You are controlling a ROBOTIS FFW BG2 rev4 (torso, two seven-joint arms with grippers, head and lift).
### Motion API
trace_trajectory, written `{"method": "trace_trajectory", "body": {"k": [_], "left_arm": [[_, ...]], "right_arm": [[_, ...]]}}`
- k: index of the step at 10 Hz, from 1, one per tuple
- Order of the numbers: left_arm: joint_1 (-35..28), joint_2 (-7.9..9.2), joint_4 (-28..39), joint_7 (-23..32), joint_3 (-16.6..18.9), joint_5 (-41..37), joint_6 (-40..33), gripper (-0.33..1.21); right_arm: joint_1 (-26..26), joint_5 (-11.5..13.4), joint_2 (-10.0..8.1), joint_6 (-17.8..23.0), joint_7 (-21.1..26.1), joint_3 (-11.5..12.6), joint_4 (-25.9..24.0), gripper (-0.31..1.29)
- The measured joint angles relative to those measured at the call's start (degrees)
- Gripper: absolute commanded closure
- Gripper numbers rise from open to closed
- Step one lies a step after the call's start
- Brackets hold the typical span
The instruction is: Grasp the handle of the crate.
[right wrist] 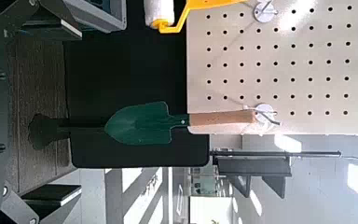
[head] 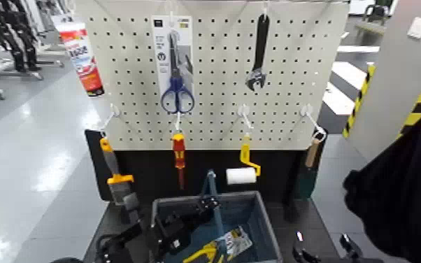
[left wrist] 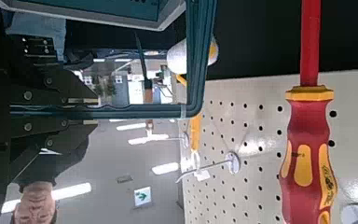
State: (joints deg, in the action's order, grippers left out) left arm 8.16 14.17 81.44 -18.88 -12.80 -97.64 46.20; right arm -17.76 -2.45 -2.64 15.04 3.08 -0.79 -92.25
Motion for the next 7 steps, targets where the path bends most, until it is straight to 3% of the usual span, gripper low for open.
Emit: {"method": "trace_trajectory", "body": {"k": [4,7], "left_arm": [[-4.5,-2.08,4.4,1.8,2.3,-2.2,-0.5,1.18],[-8.8,-0.93,9.7,6.3,2.6,-6.5,-0.1,1.18]], "right_arm": [[0.0,0.3,-0.08,-0.3,0.0,0.1,-0.2,0.14],[-0.1,0.6,-0.05,-0.4,0.0,0.1,-0.2,0.14]]}}
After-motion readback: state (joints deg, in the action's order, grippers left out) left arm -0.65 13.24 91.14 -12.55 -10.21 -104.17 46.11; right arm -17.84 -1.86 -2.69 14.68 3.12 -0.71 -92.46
